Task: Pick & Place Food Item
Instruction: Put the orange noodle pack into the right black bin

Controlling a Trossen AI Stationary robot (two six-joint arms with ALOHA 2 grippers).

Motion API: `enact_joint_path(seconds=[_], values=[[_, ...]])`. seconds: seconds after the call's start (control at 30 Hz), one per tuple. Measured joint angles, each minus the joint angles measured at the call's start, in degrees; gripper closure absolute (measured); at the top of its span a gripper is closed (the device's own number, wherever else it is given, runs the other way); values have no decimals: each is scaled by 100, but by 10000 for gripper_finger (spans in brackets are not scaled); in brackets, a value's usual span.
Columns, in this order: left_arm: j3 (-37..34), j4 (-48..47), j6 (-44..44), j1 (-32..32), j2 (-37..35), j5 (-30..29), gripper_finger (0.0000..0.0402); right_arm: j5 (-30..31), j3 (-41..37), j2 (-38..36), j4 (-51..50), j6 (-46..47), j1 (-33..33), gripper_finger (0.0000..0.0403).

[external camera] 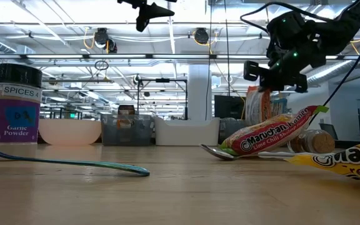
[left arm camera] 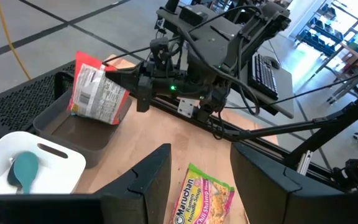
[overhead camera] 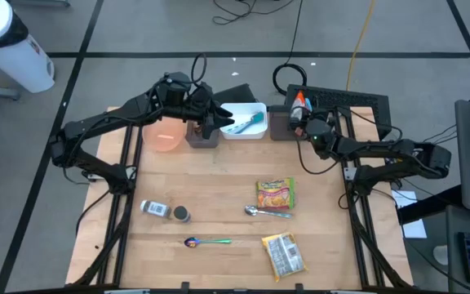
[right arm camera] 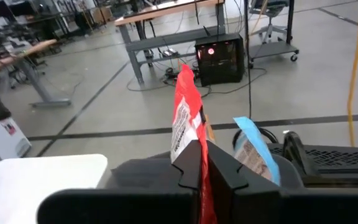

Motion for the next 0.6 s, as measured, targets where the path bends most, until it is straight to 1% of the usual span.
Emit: enact_joint_path(seconds=[0.23,0.37,0.6], values=[[2,0,-25,0,0,2,227,19,1,126,-141,-18,-31,403],[2,-1,-30,0,0,4,227,18,0,283,-225,132,-85,403],[4,-3,-115,0,0,9,227,15,2,295,-375,89,-233,403]])
